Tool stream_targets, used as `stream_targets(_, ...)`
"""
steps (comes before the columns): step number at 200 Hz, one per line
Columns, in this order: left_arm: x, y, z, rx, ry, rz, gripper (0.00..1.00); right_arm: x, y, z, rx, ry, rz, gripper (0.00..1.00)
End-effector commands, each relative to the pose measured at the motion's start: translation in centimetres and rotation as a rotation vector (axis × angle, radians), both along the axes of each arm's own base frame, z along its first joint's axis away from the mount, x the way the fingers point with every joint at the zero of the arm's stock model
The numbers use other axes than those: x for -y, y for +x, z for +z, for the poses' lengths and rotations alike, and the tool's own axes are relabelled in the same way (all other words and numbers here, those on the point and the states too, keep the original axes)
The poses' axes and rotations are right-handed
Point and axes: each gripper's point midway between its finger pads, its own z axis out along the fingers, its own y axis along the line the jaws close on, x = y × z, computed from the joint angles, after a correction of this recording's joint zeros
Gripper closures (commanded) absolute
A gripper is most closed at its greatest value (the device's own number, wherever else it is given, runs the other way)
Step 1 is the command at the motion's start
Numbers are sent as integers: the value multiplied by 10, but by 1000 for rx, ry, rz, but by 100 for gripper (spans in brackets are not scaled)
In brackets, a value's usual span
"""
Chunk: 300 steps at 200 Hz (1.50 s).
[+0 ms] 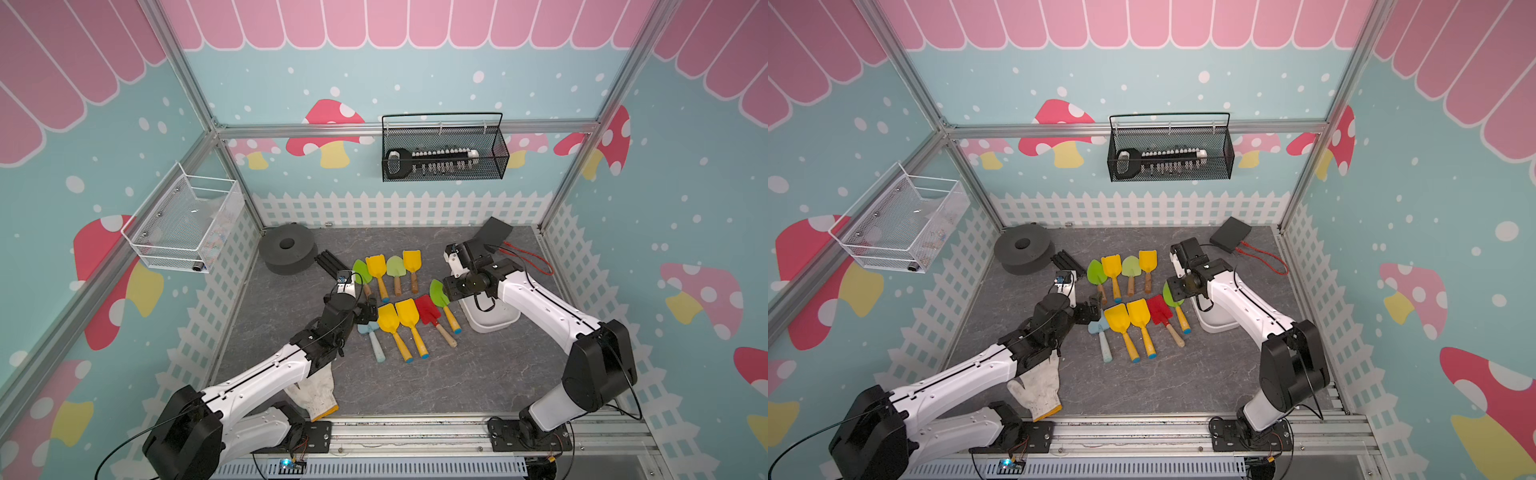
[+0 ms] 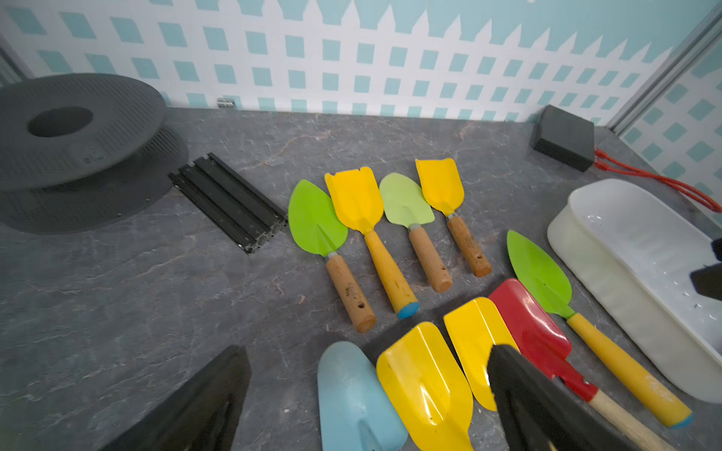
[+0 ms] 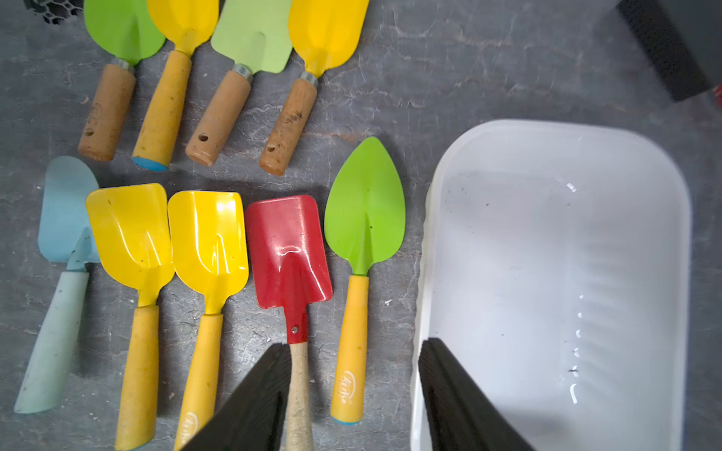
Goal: Take the shovel out of the storage box
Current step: Place the shovel at the center of the board, then reset both arms
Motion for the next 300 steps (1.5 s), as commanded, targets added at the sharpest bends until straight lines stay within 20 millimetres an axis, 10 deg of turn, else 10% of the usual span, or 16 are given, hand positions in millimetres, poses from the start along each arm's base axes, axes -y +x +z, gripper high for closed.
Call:
stream_targets(1,-23,2,13,86,45,66,1,17,14,9,71,3,-11,33)
stream_targets(21,-38,7,19,138,41,93,1,28,24,13,117,34,-7,2)
stream_targets(117,-171,25,0,224,89,386,1,112,46,8,505,-61,-64,1)
stream_targets(186,-203,46,-43,142,49,422,1,168,38,-28,555,54,-211,1)
stream_targets(300,-190,55,-52,196,13,350,1,169,32,-49,614,90,-198,1)
